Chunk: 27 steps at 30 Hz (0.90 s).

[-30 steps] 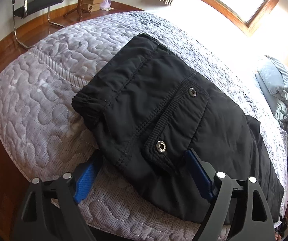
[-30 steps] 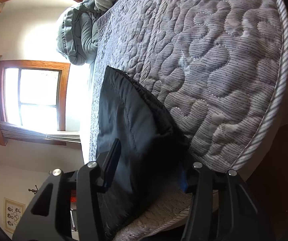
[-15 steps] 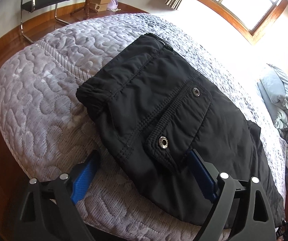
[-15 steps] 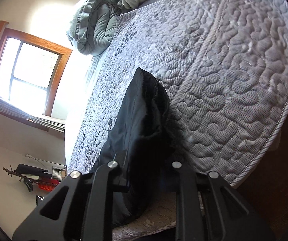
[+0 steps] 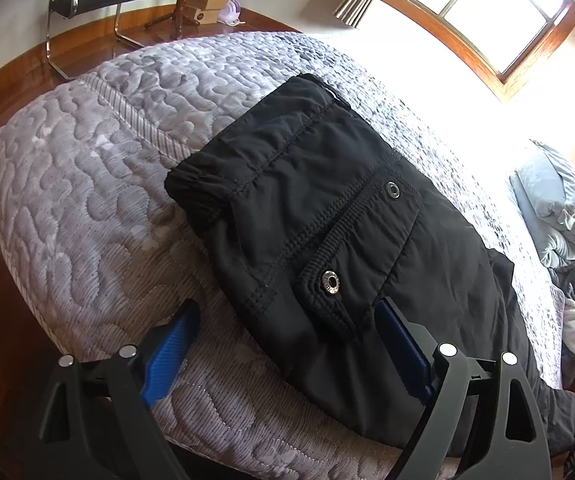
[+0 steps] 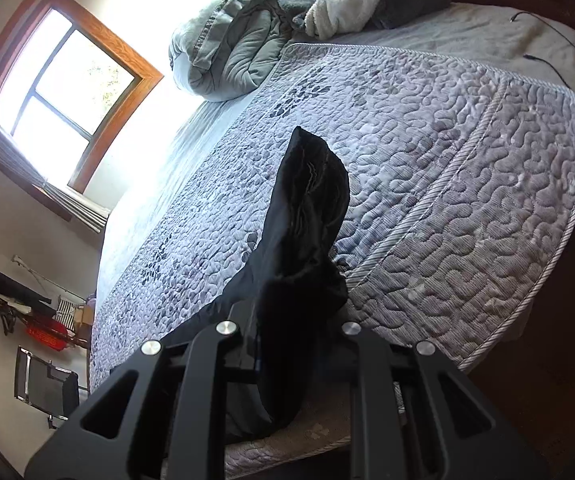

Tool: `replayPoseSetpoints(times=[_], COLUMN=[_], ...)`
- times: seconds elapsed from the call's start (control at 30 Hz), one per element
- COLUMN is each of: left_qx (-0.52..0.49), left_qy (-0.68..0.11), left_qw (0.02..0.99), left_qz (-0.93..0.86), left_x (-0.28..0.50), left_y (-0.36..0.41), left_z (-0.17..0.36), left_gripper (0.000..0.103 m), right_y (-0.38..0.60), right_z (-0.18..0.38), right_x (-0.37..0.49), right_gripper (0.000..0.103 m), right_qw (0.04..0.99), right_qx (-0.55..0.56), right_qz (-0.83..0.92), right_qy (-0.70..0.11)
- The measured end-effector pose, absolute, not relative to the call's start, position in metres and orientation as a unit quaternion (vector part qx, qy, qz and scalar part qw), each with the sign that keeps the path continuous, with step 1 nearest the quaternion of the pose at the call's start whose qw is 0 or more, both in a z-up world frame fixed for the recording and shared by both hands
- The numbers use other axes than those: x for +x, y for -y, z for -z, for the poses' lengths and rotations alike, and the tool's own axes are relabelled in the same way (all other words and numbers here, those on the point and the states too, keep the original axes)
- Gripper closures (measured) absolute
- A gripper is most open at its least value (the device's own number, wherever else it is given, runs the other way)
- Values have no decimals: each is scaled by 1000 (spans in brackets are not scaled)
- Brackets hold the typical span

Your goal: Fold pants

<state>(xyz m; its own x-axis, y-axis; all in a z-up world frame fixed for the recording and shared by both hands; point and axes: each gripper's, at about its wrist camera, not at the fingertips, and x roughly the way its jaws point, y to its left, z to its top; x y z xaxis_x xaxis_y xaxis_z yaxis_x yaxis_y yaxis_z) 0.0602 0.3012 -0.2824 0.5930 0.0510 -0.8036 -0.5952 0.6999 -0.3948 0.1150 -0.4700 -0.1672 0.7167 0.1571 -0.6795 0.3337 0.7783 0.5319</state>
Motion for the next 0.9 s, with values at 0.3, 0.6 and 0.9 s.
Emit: replayPoseSetpoints(times=[0.3, 0.6, 0.9], left_qx=[-341, -345, -346], left_qy=[-403, -406, -406], left_qw=[828, 827, 827], left_qz=[-190, -183, -178], left_x=[55, 56, 55], left_y=[-303, -305, -306], left_z=[280, 281, 282], left_gripper=[13, 13, 13], right_y=[430, 395, 367], right_z=[137, 118, 106], right_x=[121, 128, 130], right_gripper=[86, 87, 87], right_qw=[887, 900, 908], right_qx=[271, 225, 191], right_qz=[51, 49, 50], right_qy=[-372, -371, -370])
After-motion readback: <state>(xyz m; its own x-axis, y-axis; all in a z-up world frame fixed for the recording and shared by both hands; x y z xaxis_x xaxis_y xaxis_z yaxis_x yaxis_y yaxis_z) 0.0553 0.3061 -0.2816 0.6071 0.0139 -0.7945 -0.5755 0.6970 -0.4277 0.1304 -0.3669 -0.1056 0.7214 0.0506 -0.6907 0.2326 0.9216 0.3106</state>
